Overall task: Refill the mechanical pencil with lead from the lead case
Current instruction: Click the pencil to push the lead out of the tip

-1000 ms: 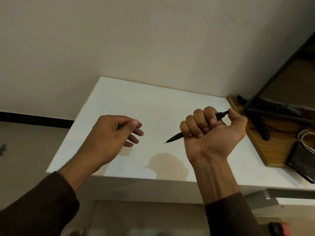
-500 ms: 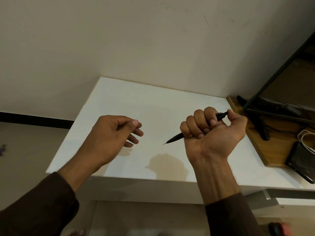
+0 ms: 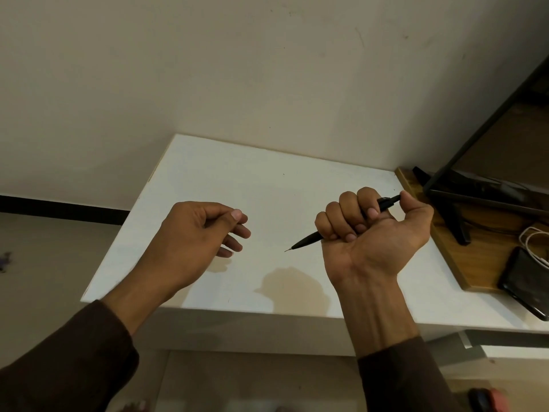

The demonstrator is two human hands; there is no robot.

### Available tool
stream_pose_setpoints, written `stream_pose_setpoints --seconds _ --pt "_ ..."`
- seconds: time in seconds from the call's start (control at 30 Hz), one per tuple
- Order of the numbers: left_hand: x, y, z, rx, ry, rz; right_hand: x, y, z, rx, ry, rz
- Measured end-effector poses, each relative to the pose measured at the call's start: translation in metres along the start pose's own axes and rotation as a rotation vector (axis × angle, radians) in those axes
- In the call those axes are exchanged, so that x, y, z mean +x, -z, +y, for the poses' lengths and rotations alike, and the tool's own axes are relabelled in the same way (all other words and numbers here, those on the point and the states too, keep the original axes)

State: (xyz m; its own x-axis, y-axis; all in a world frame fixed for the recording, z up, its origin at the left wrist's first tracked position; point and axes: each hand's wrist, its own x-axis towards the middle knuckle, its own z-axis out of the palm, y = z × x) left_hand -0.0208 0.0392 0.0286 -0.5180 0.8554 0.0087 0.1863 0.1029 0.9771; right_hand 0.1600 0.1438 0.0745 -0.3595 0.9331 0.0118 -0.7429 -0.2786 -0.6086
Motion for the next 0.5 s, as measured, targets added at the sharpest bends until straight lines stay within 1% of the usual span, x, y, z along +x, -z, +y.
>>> stream_pose_setpoints --seconds 0.5 --pt "-0.0007 -0.0003 -0.0004 -0.004 0.004 -0.005 0.0005 0.0000 -0.0015 -0.001 -0.009 0.003"
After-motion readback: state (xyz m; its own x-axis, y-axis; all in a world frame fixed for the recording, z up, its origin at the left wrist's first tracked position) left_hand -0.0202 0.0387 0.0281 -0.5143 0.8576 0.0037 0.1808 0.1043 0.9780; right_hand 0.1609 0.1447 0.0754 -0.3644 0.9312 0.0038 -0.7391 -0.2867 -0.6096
